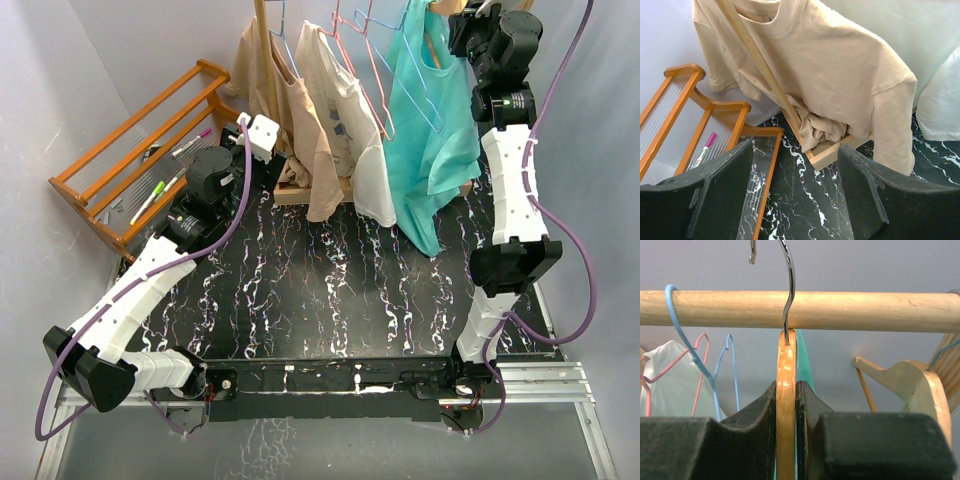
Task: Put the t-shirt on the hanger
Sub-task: Place the hanger at the clothesline.
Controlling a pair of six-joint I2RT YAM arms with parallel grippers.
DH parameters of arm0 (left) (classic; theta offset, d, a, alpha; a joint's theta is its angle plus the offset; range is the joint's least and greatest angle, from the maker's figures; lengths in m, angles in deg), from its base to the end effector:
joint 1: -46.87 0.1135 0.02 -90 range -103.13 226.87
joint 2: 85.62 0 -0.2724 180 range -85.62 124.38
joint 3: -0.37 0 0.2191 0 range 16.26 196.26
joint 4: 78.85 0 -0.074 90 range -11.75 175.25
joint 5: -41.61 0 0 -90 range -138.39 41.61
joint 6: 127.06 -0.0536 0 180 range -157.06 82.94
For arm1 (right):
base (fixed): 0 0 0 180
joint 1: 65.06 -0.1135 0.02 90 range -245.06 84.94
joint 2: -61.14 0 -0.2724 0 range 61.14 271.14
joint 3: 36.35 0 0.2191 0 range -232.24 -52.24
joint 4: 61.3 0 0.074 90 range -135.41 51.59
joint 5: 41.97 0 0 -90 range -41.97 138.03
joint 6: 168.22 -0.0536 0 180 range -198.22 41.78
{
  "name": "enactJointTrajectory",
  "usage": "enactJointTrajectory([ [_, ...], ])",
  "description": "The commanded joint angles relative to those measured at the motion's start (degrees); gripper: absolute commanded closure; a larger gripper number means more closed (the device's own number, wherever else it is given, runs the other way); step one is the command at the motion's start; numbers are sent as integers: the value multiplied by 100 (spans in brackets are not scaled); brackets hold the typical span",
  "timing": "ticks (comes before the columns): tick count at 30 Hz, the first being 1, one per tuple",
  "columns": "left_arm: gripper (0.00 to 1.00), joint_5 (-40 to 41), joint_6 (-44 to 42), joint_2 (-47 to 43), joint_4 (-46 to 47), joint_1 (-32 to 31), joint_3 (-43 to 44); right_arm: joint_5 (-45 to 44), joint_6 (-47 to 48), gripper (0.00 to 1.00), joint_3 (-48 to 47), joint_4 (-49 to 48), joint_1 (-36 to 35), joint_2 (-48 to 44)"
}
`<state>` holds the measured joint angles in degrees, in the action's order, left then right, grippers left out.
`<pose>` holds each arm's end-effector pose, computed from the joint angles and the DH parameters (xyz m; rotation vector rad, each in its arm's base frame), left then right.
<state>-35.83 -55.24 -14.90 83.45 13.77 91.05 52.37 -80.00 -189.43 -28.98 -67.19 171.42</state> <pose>0.2260 -0.1334 0.4504 0.5017 1.4480 -0.0395 0.4001 0.0189 0.5411 -0.0674 1.3876 0.1095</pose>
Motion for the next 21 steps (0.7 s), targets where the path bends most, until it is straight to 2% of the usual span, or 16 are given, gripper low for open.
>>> enactJointTrajectory([
  [1,33,-82,78,-221,40,23,-39,-196,1,92,-128,-993,46,-6],
  [21,33,-204,235,-199,31,31,-178,-402,-6,92,130,-1270,68,249],
])
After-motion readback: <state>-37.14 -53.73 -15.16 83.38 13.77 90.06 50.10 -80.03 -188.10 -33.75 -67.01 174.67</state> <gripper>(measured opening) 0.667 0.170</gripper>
